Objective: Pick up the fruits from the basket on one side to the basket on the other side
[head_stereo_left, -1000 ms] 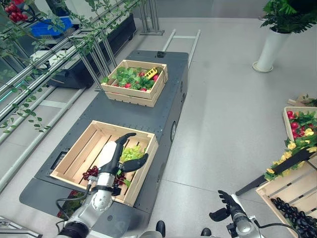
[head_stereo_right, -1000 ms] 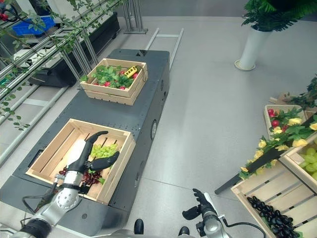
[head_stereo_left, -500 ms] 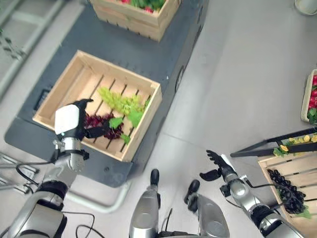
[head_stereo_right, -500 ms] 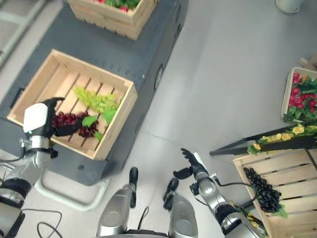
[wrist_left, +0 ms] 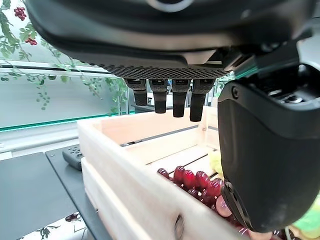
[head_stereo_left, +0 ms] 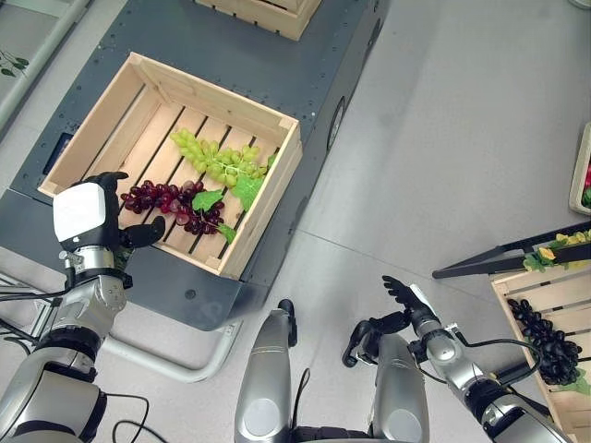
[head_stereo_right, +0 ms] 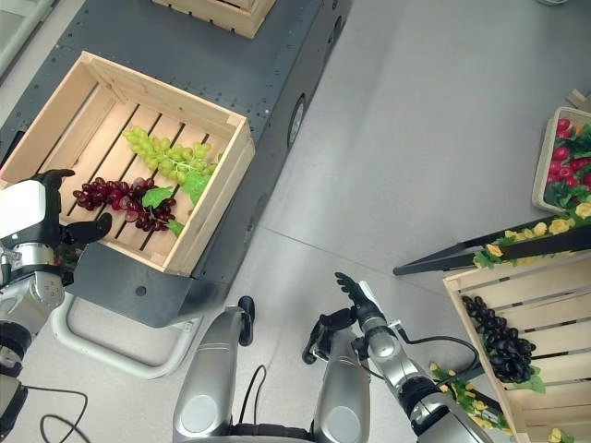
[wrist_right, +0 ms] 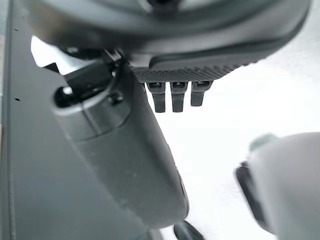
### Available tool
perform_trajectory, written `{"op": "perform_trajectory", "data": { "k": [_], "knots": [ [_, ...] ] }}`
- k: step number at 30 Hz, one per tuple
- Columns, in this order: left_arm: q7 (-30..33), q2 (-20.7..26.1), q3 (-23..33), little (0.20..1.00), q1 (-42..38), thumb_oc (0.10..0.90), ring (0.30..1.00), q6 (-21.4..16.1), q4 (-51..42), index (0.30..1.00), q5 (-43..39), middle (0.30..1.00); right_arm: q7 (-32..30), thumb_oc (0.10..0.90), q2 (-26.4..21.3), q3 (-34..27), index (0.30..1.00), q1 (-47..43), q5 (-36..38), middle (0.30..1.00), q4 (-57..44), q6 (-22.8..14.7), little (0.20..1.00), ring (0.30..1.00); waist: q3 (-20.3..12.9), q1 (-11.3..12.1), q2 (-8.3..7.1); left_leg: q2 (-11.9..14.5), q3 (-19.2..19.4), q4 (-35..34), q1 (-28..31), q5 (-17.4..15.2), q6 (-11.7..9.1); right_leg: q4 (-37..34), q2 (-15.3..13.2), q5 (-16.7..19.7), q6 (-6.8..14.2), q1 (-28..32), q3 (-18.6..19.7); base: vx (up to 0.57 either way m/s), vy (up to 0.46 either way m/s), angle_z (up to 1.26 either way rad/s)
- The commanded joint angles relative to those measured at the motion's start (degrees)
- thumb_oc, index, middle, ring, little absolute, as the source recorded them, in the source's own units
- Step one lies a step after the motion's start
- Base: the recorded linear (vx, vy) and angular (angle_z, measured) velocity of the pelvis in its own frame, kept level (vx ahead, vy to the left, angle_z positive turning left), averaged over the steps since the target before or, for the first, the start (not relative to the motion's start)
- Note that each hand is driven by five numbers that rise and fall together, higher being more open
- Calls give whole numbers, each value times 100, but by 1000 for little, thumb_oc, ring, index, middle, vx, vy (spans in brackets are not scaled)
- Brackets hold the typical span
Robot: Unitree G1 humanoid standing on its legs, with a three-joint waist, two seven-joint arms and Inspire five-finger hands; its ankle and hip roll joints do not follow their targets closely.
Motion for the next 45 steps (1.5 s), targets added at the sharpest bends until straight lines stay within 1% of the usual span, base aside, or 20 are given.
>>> {"op": "perform_trajectory", "data": {
  "k": [1, 6, 7, 11, 12, 19, 20, 21, 22, 24, 25, 28, 29, 30, 31, 35, 38, 40, 44, 45],
  "knots": [
    [239, 1054, 108, 900, -669, 800, 900, 167, -202, 900, 4, 900, 12, 800, -324, -130, 900, 14, 304, 900, -196, -196, 900, 900, -16, -13, 40, -98, 254, -82, 226, -419, 346, -174, 175, 79, -273, 352, 134, -5, 48, 5],
    [125, 1283, -271, 900, -1095, 800, 900, 13, -236, 900, 262, 900, 27, 800, -404, -152, 900, -7, 236, 900, -99, -197, 900, 900, -16, -17, 9, -72, 215, 23, 11, -447, 356, -55, 179, 103, -223, 115, 156, -3, 23, 7],
    [108, 1342, -472, 900, -1225, 800, 900, 12, -302, 900, 441, 900, 10, 800, -428, -156, 900, -51, 249, 900, -47, -207, 900, 900, -16, -22, 7, -70, 195, 53, -78, -445, 360, -11, 189, 119, -210, 10, 167, 0, 0, 0],
    [270, 1401, -743, 900, -1438, 800, 900, -153, -297, 900, 565, 900, -28, 800, -444, -159, 900, -127, 240, 900, 14, -197, 900, 900, -16, -34, -1, -56, 186, 102, -188, -455, 356, 19, 211, 150, -184, -113, 190, 0, 8, 0],
    [301, 1427, -871, 900, -1513, 800, 900, -179, -301, 900, 769, 900, -25, 800, -461, -171, 900, -153, 207, 900, 40, -203, 900, 900, -16, -45, -6, -37, 188, 106, -240, -446, 347, 14, 220, 174, -169, -173, 197, -6, 31, -1],
    [244, 1435, -1320, 900, -1680, 800, 900, -168, -251, 900, 1032, 900, -44, 800, -625, -154, 900, -249, 212, 900, -25, -71, 900, 900, -16, -110, -4, -7, 198, 122, -432, -410, 322, 26, 249, 239, -143, -406, 253, -15, 65, -1],
    [87, 1462, -1490, 900, -1741, 800, 900, -164, -225, 900, 1196, 900, -25, 800, -693, -175, 900, -258, 214, 900, -55, -45, 900, 900, -16, -148, -10, 10, 209, 126, -521, -386, 312, 14, 257, 282, -127, -503, 269, -14, 62, -1],
    [73, 1463, -1509, 900, -1757, 800, 900, -171, -219, 900, 1205, 900, -24, 800, -695, -179, 900, -259, 213, 900, -53, -46, 900, 900, -16, -146, -11, 11, 210, 128, -529, -385, 311, 14, 257, 285, -126, -511, 270, -23, 94, -1],
    [-169, 1505, -1706, 900, -1872, 800, 900, -155, -204, 900, 1309, 900, -10, 800, -722, -161, 900, -292, 228, 900, -27, -56, 900, 900, -16, -162, -21, 27, 216, 147, -597, -381, 309, 22, 257, 312, -111, -582, 264, -18, 53, -1],
    [-322, 1539, -1947, 900, -2047, 800, 900, -160, -143, 900, 1492, 900, 39, 800, -755, -152, 900, -344, 279, 900, 9, -88, 900, 900, -16, -177, -45, 45, 218, 167, -684, -375, 308, 38, 253, 343, -93, -674, 249, -18, 47, 1],
    [-323, 1538, -1962, 900, -2064, 800, 900, -162, -138, 900, 1490, 900, 39, 800, -752, -158, 900, -344, 279, 900, 11, -89, 900, 900, -16, -171, -47, 45, 217, 169, -688, -375, 308, 40, 252, 343, -93, -678, 249, 0, 0, 0],
    [-820, 1606, -2386, 900, -2371, 800, 900, -210, -143, 900, 1736, 900, 86, 800, -758, -144, 900, -382, 377, 900, 39, -219, 900, 900, -16, -190, -97, 74, 195, 187, -840, -386, 311, 56, 246, 384, -53, -834, 223, -25, 28, 4],
    [-898, 1607, -2416, 900, -2388, 800, 900, -214, -152, 900, 1762, 900, 94, 800, -757, -145, 900, -389, 390, 900, 37, -224, 900, 900, -16, -190, -104, 76, 192, 181, -856, -382, 308, 49, 250, 390, -50, -846, 221, 0, 0, 0],
    [-1275, 1610, -2556, 900, -2442, 800, 900, -178, -206, 900, 1744, 900, 99, 800, -740, -125, 900, -417, 411, 900, 5, -221, 900, 900, -16, -193, -117, 81, 183, 146, -891, -365, 300, 26, 258, 415, -30, -882, 210, 0, 0, 0],
    [-1345, 1613, -2585, 900, -2458, 800, 900, -161, -216, 900, 1734, 900, 101, 800, -736, -125, 900, -421, 411, 900, -1, -218, 900, 900, -16, -190, -121, 81, 182, 139, -895, -362, 299, 21, 259, 418, -28, -887, 209, 0, 0, 0],
    [-2142, 1584, -2801, 900, -2564, 800, 900, -29, -147, 900, 1592, 900, 77, 800, -725, -95, 900, -477, 395, 900, 7, -273, 900, 900, -16, -214, -125, 88, 176, 52, -969, -319, 277, -30, 265, 456, 1, -979, 200, 0, 0, 0],
    [-2454, 1569, -2867, 900, -2625, 800, 900, 42, -74, 900, 1543, 900, 82, 800, -733, -101, 900, -513, 421, 900, 71, -304, 900, 900, -16, -217, -120, 88, 174, 34, -981, -312, 279, -45, 257, 456, -3, -989, 182, 0, 0, 0],
    [-3002, 1537, -2924, 900, -2636, 800, 900, 331, -40, 900, 1411, 900, 97, 800, -766, -108, 900, -560, 497, 900, 71, -309, 900, 900, -16, -218, -123, 81, 158, 21, -1003, -304, 261, -87, 255, 468, 3, -985, 156, 0, 0, 0],
    [-3682, 1488, -2888, 900, -2597, 800, 900, 835, 59, 900, 1323, 900, 81, 800, -792, -144, 900, -554, 548, 900, -13, -264, 900, 900, -16, -221, -146, 71, 126, -18, -1050, -260, 232, -105, 253, 489, 5, -1027, 121, 1, -8, 0],
    [-3847, 1483, -2840, 900, -2539, 800, 900, 1060, 89, 900, 1299, 900, 51, 800, -788, -160, 900, -514, 548, 900, -77, -235, 900, 900, -16, -218, -161, 69, 111, -36, -1071, -245, 221, -115, 252, 493, 4, -1040, 100, 3, -30, -1]
  ]
}}
